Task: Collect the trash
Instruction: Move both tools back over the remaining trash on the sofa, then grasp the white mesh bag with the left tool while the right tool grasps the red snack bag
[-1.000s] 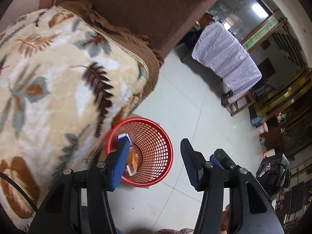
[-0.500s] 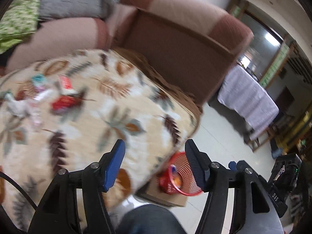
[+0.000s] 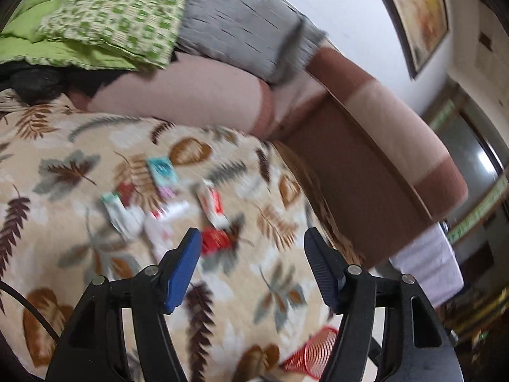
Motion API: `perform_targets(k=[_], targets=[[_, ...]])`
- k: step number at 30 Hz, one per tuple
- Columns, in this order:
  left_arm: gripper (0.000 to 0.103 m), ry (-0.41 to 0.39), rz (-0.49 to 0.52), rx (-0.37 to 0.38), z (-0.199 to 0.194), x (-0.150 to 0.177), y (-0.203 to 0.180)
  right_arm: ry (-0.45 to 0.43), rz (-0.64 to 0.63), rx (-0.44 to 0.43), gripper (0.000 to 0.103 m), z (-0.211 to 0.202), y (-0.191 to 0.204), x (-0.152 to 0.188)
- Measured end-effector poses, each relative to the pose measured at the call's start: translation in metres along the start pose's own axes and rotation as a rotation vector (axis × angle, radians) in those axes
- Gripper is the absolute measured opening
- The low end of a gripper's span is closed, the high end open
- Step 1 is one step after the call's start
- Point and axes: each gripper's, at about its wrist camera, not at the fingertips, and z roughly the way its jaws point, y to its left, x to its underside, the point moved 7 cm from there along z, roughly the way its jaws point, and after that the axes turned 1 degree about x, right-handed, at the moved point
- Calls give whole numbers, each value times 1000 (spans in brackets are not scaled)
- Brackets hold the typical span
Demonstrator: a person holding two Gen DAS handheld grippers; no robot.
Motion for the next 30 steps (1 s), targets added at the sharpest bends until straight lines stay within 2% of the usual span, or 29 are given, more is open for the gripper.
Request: perform_targets(k=[4,6,9,10,14,19,24,28,30], targets=[[67,-11,-66,-21,15,-3,43,42,17,-34,83,48,12,-12],[67,-6,-62,-74,26,0,64,61,23,-42,83,69,14,-15],[67,-21,-47,-236,38,-3,100,101,28,-40,83,110,13,-16],[67,-15,-56,-245,40,-2,106,113,35,-42,83,120,12,-15],[67,30,-146,-192,49,-3,133,154,78,-50,83,164,6,-14],[67,71,-176,-219,64,1,151,188,107,-43,83,206,-2,-11],[67,153,-253,-207,96,12,171,219,121,-24,83,240,-14,-12],[67,176,-302,-229,113,16,189,266,197,-14,83,271,-36,-9],[67,183,-313,-247,121,19,195,276,237,-7,76,283,-46,-6]])
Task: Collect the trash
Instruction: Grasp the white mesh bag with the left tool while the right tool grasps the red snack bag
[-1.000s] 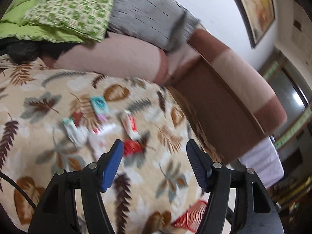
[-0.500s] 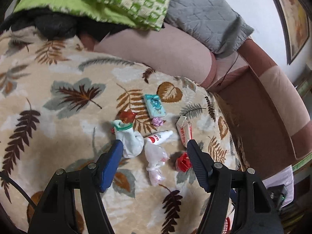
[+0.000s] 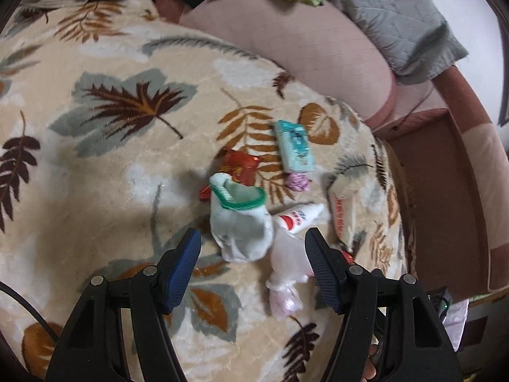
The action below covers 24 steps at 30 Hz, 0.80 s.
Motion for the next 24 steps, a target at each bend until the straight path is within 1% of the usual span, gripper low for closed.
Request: perform_targets(k=[1,2,3,6,8,9,10,12,13,14,15,16,17,18,21,24], targets=[[67,2,-5,-12,5,0,2,9,19,3,72,7,-4,0],[66,4,-7,-20,8,-1,3,22,27,2,64,13,-5,0],[66,5,-6,-25,10,-1,3,34,34,-3,61,19,-6,0],[66,3,-1,-29,14,-3,3,35,57,31,59,29,-12,0],[62,7,6,-46,17,-3,3,31,79,49,58,33,-17,0],[61,11,6,-51,19,-4,3,33,85,58,56,36,-19,0],[57,22,-2,-62,22,-2,5,38,88,62,54,38,-20,1],[49,31,-11,-66,25,-1,6,46,86,61,42,40,-20,3],[41,37,-8,-69,26,0,6,50,78,65,39,41,-20,4],[31,41,-8,-79,27,1,8,51,69,70,32,41,-19,5],[27,41,-12,-82,27,0,9,53,64,68,23,41,-17,7],[19,45,-19,-74,25,0,9,56,61,62,20,41,-15,8],[9,46,-30,-56,22,0,9,58,50,58,15,39,-12,11],[4,44,-33,-49,20,0,9,52,41,61,15,38,-9,12],[3,10,-14,-42,5,-3,3,31,-7,58,15,25,2,18],[3,-28,26,-21,-12,-5,-8,12,-21,42,15,10,12,26]])
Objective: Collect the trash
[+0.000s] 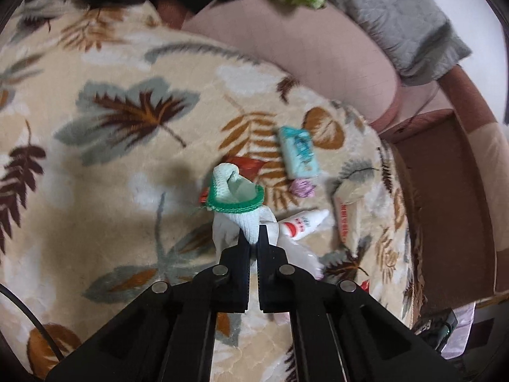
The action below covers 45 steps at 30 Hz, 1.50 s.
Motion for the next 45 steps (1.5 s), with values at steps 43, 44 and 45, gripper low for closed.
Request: perform_targets(k=[43,44,45], targets=[[3,-109,319,442,-234,247,-133,-366,-176,-83,15,-340,23,129],[3,-98,340,458,-237,254,-142,-373,-173,-82,15,-346,19,129],[3,-93,349,465,-239,259,-146,-384,-168,-81,15,-353,16,129]])
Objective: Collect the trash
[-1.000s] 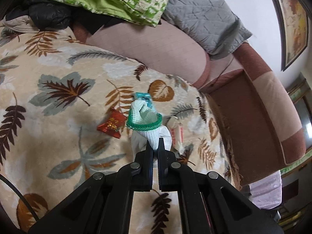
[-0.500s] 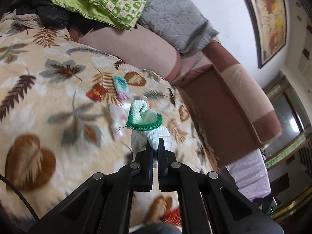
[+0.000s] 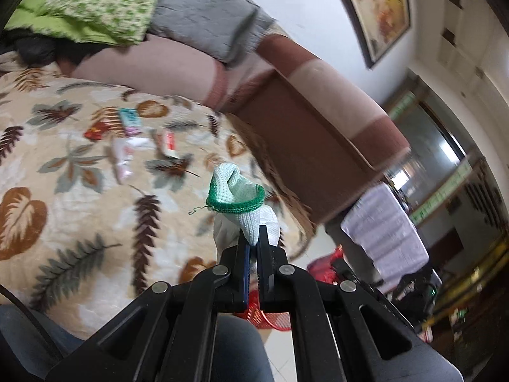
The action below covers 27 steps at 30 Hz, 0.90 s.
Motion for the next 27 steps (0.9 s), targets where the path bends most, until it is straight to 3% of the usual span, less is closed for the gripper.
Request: perform_targets(k=[15,27], targets=[[3,109,95,118,31,28,-75,-176,69,153,15,-97,-72,-32],[3,201,243,179,78,50,-146,-251,67,279,15,-140,-107,-46]])
